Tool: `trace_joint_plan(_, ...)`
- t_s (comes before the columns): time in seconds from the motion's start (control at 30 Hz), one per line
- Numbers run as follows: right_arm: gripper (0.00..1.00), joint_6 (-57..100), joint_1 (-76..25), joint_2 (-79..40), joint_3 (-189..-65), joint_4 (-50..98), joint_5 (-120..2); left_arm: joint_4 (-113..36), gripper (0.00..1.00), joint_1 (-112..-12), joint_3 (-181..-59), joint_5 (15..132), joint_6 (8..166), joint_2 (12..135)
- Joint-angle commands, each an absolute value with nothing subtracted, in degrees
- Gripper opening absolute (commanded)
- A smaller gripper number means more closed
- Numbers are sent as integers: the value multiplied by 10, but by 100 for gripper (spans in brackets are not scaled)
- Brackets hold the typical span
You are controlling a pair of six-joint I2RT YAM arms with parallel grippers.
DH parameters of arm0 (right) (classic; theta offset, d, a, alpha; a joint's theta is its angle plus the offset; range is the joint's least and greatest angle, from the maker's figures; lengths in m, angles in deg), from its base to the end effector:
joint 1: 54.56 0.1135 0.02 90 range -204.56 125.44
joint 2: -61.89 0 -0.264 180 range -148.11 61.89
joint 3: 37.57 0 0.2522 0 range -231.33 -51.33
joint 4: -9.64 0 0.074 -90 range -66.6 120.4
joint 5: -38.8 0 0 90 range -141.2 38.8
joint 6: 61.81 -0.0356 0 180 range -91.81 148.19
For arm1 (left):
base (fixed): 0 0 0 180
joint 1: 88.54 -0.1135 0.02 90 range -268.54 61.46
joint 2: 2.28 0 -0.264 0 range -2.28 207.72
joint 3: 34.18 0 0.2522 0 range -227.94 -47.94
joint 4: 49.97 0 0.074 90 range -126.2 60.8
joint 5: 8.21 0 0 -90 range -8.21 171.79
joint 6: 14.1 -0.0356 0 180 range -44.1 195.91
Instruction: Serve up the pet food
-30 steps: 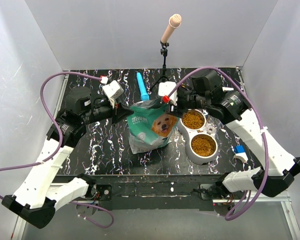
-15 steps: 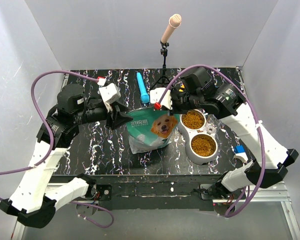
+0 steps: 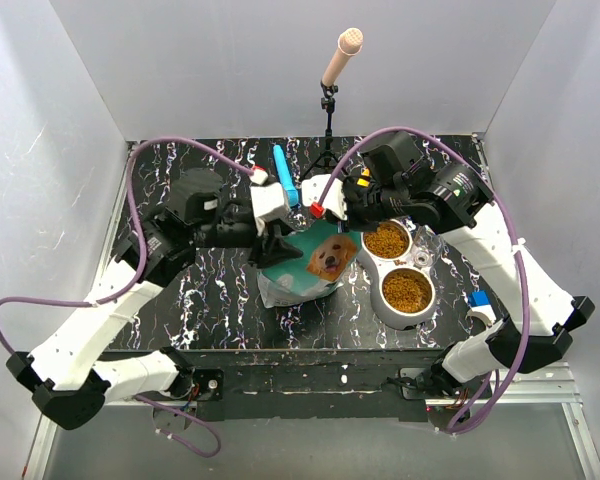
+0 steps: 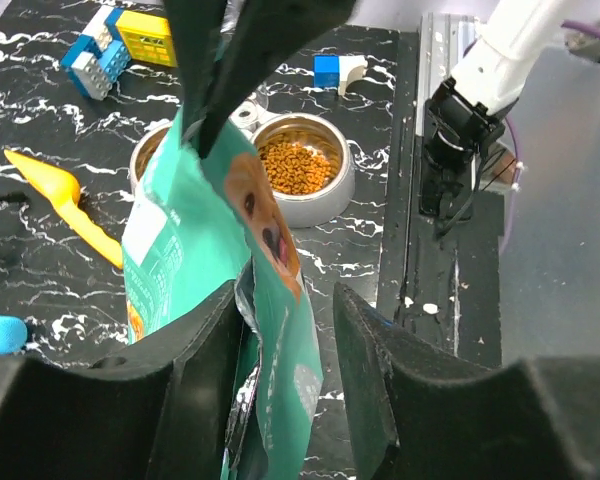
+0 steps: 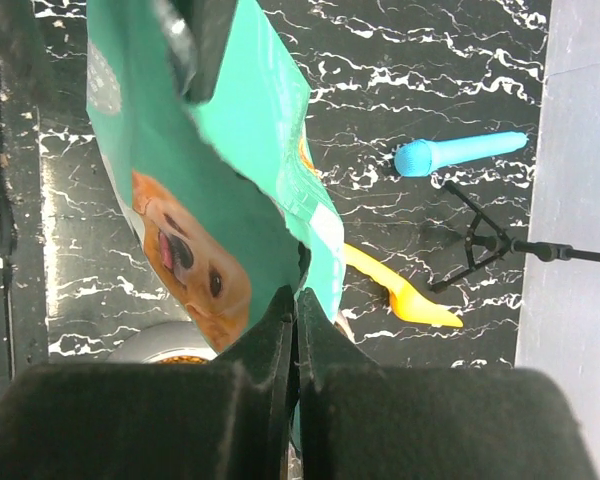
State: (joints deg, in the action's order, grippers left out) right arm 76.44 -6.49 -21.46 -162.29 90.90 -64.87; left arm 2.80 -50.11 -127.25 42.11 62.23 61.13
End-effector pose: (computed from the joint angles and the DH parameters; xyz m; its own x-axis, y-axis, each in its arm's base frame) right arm 0.1688 0.2005 0.4728 0.3444 -0.7015 -0.6240 -0.8818 -0.0134 -0.4715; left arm 0.1537 -0.1510 0.4346 -0.0770 0.2933 -0.9529 0.9845 0.1735 -0.0261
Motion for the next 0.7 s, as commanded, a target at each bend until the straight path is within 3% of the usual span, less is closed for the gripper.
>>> trace_joint_plan(0.0, 1, 748, -67, -221, -1649, 919, -668, 25, 35, -427, -1266, 525, 585, 608)
trace_joint_plan(0.13, 1, 735, -73, -213, -1635, 912, -678, 10, 14, -414, -1243, 605, 555, 598)
trace_joint_plan(0.2, 9, 730, -73, -206, -1616, 906, -676, 4, 5, -413, -1230, 638, 543, 593)
trace_joint_plan(0.3, 30, 713, -73, -190, -1588, 883, -668, 17, 0, -413, -1228, 645, 525, 592)
trace_joint_plan(0.4, 72, 726, -64, -167, -1560, 851, -662, 26, 0, -413, -1234, 636, 531, 592)
trace_joint_plan(0.5, 73, 743, -50, -161, -1543, 824, -656, 14, 0, -413, -1228, 633, 547, 585)
trace_joint_plan(0.67, 65, 766, -46, -176, -1544, 801, -662, 9, 0, -413, -1226, 631, 562, 584)
